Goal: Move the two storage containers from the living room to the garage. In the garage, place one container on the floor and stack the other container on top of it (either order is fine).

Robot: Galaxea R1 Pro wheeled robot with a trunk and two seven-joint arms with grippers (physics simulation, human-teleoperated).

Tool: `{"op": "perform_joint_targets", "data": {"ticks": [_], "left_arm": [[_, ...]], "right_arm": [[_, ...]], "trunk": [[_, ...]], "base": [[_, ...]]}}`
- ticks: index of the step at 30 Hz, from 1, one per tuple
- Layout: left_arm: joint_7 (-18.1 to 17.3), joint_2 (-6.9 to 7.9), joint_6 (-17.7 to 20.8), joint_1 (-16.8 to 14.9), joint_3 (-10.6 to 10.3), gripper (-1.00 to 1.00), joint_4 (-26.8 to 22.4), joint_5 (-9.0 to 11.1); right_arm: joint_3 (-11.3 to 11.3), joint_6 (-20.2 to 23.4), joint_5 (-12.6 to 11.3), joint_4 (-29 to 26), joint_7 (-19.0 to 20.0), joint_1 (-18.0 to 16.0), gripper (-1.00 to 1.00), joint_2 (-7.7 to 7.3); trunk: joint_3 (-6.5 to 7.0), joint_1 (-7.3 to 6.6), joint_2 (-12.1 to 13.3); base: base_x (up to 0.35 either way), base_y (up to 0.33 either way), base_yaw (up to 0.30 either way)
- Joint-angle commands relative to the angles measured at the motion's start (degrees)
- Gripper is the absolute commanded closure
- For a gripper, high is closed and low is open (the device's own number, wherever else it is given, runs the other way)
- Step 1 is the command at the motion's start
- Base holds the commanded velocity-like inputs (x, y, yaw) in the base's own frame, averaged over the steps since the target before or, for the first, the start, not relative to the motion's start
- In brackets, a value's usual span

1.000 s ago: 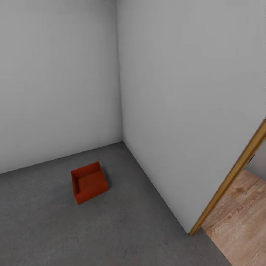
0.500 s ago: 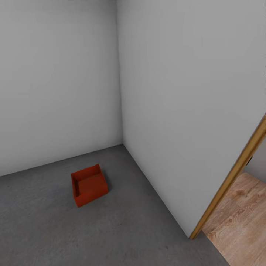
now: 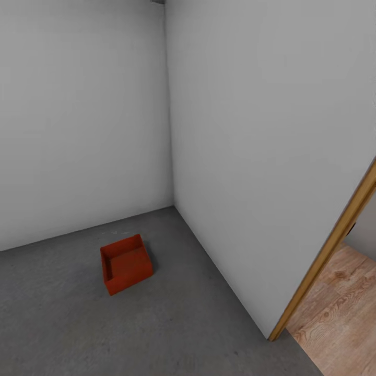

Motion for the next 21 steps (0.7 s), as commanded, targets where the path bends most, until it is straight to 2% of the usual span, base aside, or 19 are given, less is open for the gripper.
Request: {"op": "perform_joint_targets", "data": {"ticks": [1, 9, 21], "left_arm": [[-0.02, -0.03, -0.16, -0.03, 0.08, -1.00, 0.02, 0.51], [-0.02, -0.03, -0.16, -0.04, 0.05, -1.00, 0.02, 0.51], [-0.02, -0.03, -0.16, -0.04, 0.04, -1.00, 0.02, 0.51]], "right_arm": [[0.25, -0.18, 0.09, 0.04, 0.03, -0.05, -1.00, -0.03], [0.24, -0.19, 0.10, 0.04, 0.03, -0.05, -1.00, -0.03], [0.26, -0.19, 0.11, 0.05, 0.03, -0.05, -1.00, -0.03]], "trunk": [[-0.09, 0.02, -0.08], [-0.09, 0.02, -0.08], [-0.09, 0.02, -0.08]], "base": [[0.000, 0.000, 0.000], [0.000, 0.000, -0.032], [0.000, 0.000, -0.255]]}}
